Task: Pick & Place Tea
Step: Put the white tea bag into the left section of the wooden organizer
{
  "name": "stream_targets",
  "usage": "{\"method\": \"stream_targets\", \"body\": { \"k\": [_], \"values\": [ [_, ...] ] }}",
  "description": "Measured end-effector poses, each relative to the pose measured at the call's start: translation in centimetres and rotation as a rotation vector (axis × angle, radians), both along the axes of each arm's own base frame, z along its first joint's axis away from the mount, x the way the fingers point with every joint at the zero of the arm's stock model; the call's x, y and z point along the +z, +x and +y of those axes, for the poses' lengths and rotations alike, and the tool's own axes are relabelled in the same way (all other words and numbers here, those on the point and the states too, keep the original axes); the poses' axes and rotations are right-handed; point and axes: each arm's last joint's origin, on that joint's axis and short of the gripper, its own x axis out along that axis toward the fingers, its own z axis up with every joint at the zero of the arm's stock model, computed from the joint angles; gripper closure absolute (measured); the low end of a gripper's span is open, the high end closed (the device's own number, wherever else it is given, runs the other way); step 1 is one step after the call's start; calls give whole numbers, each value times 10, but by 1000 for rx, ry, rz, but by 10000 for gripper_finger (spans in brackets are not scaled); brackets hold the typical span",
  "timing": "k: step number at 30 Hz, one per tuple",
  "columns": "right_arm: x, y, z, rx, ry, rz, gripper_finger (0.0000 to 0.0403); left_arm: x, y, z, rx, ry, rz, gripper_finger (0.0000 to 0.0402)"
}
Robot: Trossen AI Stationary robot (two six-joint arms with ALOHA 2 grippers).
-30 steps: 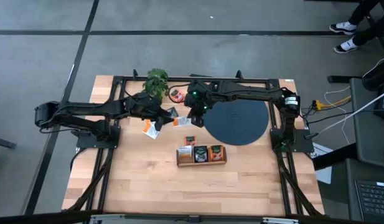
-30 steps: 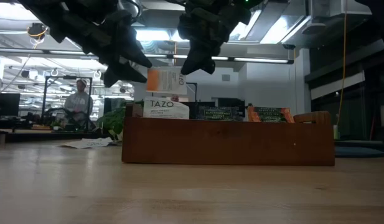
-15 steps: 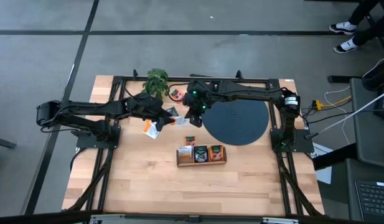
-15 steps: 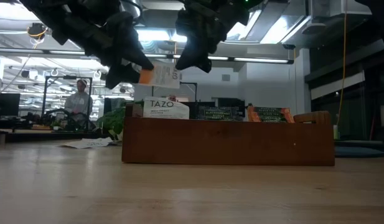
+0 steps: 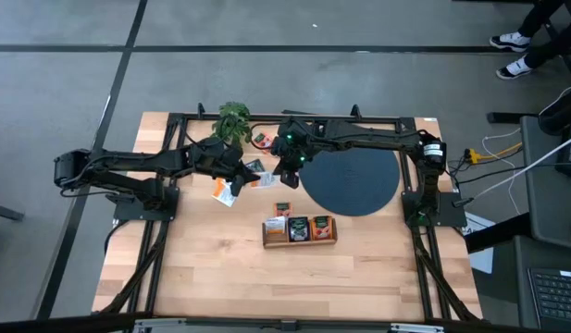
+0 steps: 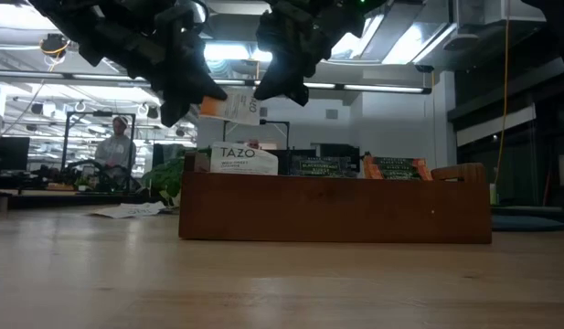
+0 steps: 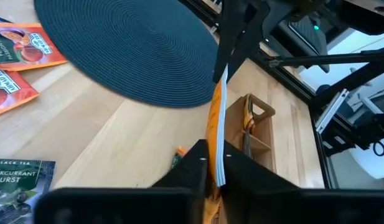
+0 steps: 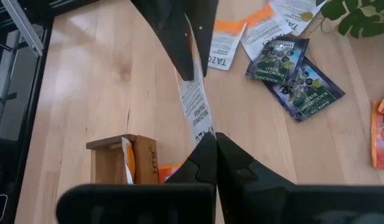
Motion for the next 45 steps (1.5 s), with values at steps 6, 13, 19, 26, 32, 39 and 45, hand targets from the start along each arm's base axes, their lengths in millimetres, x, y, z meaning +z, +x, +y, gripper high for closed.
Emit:
{"method": "stream_targets", "body": {
  "k": [6, 13, 19, 26, 32, 39, 45],
  "values": [
    [0, 0, 0, -50, 50, 13, 364, 0, 0, 0, 21, -16, 6, 393],
    [26, -16, 0, 30, 74, -50, 310, 1, 0, 1, 52, -22, -5, 395],
    [29, -49, -1, 31, 97, -42, 269, 13, 5, 1, 107, 26, -136, 395],
    [46, -93, 4, -32, 104, -224, 247, 36, 11, -5, 161, 97, -370, 395],
    [68, -105, 6, -115, 68, -452, 246, 54, 15, -11, 146, 118, -578, 395],
    [76, -103, 6, -112, 104, -526, 246, 50, 22, -17, 120, 95, -599, 395],
    [77, -103, 6, -119, 126, -523, 246, 48, 28, -20, 126, 97, -609, 394]
  ]
}}
